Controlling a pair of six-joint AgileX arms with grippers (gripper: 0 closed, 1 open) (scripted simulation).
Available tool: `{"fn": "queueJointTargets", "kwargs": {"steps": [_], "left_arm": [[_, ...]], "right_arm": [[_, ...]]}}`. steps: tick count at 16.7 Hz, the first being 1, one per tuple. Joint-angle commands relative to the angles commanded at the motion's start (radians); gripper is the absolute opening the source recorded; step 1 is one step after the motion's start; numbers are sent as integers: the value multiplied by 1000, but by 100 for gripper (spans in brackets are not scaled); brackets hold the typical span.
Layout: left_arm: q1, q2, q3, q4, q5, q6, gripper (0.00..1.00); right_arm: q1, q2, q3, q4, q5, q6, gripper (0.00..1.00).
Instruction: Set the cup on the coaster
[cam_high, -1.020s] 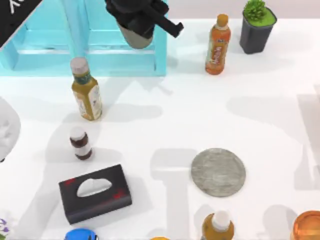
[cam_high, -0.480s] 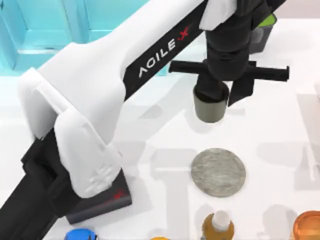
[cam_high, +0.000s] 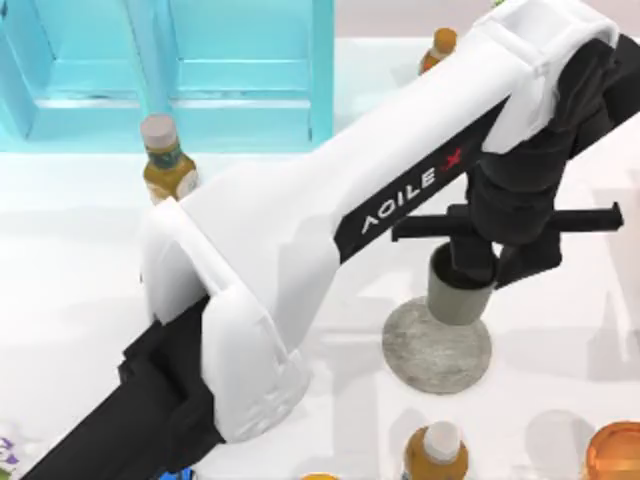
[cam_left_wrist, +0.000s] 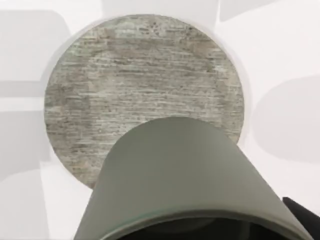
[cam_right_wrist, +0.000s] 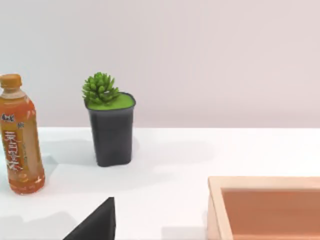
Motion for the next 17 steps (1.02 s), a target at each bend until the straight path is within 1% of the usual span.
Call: {"fn": "queueJointTargets", "kwargs": {"steps": [6,8,11,15,17], "left_arm": [[5,0,-4,4,1,2,0],[6,-16,-40,35,-1,4,0],[8,-59,-174,130,-4,7,0],[8,-127,-441,291,-1,12,0],[8,-158,-540,363,-1,12,0]], "right_arm": [[0,0,0,0,0,0,100],[0,0,0,0,0,0,100],[0,0,0,0,0,0,100],[0,0,0,0,0,0,100],[0,0,0,0,0,0,100]]}}
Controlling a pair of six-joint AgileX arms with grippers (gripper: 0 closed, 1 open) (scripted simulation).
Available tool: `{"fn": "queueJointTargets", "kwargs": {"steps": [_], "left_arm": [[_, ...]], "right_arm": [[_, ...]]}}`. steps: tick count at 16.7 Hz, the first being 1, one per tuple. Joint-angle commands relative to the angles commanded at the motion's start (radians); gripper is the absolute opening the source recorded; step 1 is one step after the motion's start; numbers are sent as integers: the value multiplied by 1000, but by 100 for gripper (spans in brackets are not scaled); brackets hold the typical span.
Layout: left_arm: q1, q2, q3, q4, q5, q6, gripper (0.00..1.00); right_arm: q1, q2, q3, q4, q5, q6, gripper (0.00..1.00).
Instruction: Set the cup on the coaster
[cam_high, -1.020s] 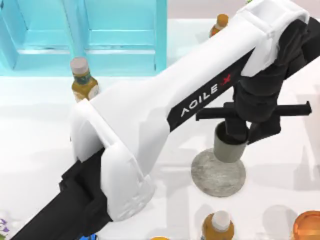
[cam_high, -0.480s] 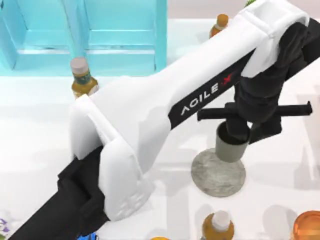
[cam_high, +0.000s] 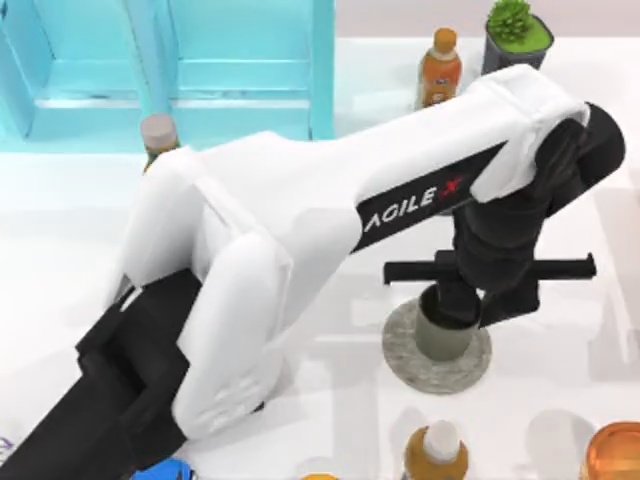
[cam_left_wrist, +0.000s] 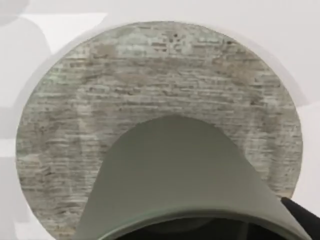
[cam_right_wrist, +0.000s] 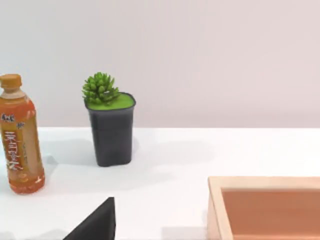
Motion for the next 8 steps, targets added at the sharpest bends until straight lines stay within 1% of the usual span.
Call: {"fn": "queueJointTargets", "kwargs": {"steps": [3,7,8], "left_arm": [[2,-24,-69,61,-1,-3,0],[2,-24,-71,63,-1,-3,0],[2,-24,-71,63,-1,-3,8]], "right_arm": [[0,0,0,0,0,0,100],[0,0,0,0,0,0,100],[0,0,0,0,0,0,100]]}}
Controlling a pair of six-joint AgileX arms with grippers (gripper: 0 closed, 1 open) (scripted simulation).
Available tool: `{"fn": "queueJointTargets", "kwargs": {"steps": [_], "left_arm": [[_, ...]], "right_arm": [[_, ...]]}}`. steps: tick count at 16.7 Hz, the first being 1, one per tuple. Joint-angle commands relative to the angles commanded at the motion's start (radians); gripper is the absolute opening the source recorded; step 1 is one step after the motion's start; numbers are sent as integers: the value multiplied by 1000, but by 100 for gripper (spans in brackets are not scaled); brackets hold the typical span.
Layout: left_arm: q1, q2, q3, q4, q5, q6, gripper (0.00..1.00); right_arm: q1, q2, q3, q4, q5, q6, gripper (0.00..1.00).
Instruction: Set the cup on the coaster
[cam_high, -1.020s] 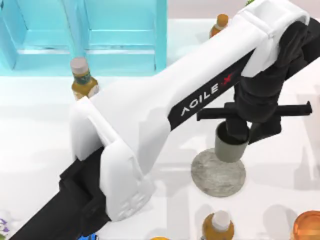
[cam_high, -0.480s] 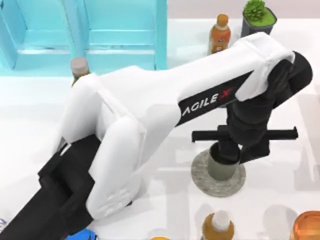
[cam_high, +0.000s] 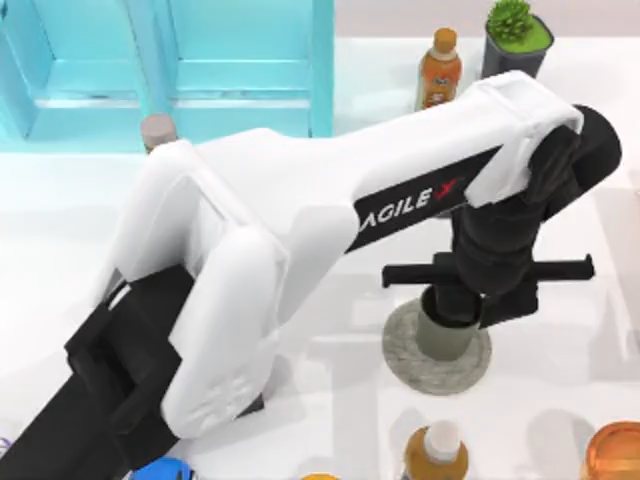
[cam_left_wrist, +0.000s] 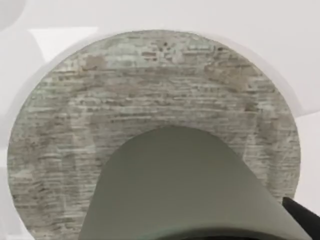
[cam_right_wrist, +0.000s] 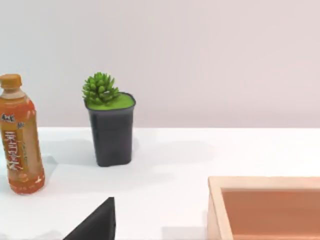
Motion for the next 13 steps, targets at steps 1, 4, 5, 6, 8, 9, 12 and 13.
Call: {"fn": "queueJointTargets", "kwargs": {"steps": [1,4,5,6,8,9,12,13], "left_arm": [[0,0,0,0,0,0,15],[0,0,0,0,0,0,38],[0,0,0,0,0,0,45],[0,0,0,0,0,0,53],[0,0,0,0,0,0,68],[0,0,0,0,0,0,75],[0,0,0,0,0,0,98],[0,0,0,0,0,0,100]], "right_arm": [[0,0,0,0,0,0,100],[0,0,0,0,0,0,100],[0,0,0,0,0,0,100],[0,0,0,0,0,0,100],[0,0,0,0,0,0,100],[0,0,0,0,0,0,100],[0,0,0,0,0,0,100],[0,0,0,0,0,0,100]]}}
